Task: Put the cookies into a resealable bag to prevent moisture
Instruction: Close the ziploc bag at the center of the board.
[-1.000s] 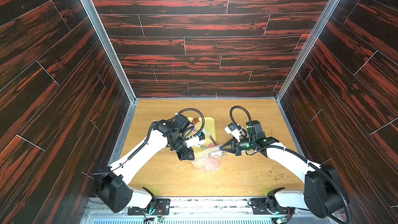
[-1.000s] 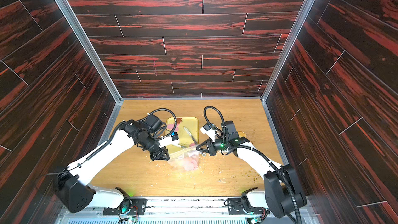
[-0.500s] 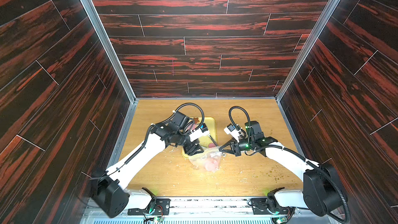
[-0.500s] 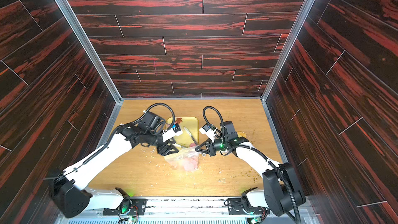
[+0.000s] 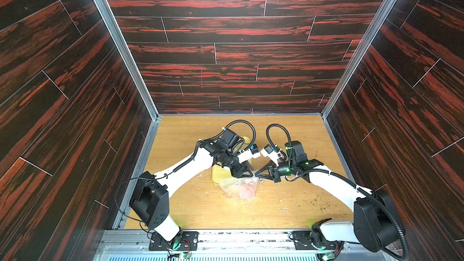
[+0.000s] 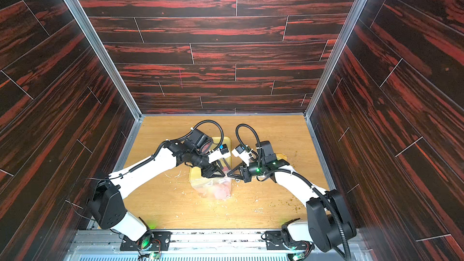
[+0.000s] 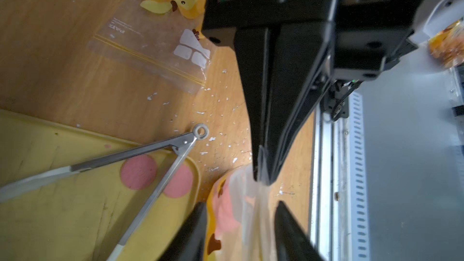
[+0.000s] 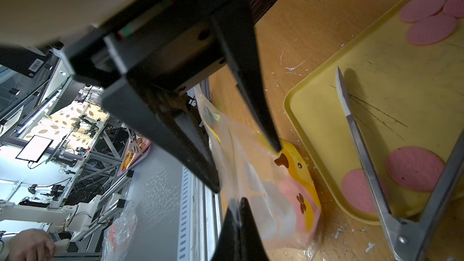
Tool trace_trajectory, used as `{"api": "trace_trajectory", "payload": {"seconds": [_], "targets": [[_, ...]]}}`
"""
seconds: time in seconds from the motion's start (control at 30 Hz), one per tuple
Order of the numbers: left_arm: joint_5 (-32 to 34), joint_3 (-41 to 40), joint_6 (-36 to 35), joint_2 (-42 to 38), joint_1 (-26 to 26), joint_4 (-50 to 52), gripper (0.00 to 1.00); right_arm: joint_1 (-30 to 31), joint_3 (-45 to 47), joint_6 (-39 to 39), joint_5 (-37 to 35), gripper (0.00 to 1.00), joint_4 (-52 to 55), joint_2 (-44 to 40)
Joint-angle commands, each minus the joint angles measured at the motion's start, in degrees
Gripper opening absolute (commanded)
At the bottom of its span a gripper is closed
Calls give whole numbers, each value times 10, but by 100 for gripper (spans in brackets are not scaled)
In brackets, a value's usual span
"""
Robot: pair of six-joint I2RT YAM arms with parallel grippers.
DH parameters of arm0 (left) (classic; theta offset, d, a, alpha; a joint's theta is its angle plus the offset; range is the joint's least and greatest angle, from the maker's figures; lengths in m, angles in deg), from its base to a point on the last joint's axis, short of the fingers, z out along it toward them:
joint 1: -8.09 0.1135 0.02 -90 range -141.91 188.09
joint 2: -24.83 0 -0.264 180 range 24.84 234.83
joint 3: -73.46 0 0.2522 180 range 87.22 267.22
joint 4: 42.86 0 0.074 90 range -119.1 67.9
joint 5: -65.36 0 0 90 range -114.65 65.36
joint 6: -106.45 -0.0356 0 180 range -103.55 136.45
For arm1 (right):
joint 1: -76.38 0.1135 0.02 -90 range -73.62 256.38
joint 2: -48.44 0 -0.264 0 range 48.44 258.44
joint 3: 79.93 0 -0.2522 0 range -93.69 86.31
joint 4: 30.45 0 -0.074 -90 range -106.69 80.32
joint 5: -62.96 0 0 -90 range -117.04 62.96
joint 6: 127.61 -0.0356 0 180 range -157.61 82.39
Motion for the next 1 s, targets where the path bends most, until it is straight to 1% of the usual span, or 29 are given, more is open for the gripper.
{"api": "trace_trajectory", "payload": {"seconds": [0.0, 0.2, 0.23, 0.3, 0.37, 0.4, 0.43, 0.47, 0.53, 0.73, 0.97], "targets": [[-19, 16, -8, 7, -1, 7, 33, 3, -13, 18, 11, 0, 7, 4], [-24, 24, -26, 16, -4, 36, 32, 3, -13, 13, 11, 0, -5, 6], [-25, 23, -27, 17, -5, 39, 30, 3, -11, 11, 12, 0, -7, 6], [-24, 22, -29, 15, -4, 44, 20, 3, -9, 9, 13, 0, -12, 6], [-21, 26, -32, 17, -4, 58, 6, 3, -6, 9, 15, 0, -16, 4], [-19, 29, -34, 18, -5, 66, 2, 3, -3, 10, 16, 1, -17, 4], [-20, 33, -33, 20, -4, 74, 0, 3, 0, 11, 16, 5, -22, 3], [-21, 37, -33, 22, -4, 80, 0, 3, 5, 11, 18, 8, -29, 3], [-34, 41, -30, 24, -4, 86, 0, 3, 16, 7, 29, 11, -52, 4], [-53, 45, -19, 27, 0, 94, 1, 6, 35, -24, 47, 12, -118, 25], [-58, 46, -10, 25, 10, 96, 2, 23, 30, -23, 50, 15, -124, 45]]}}
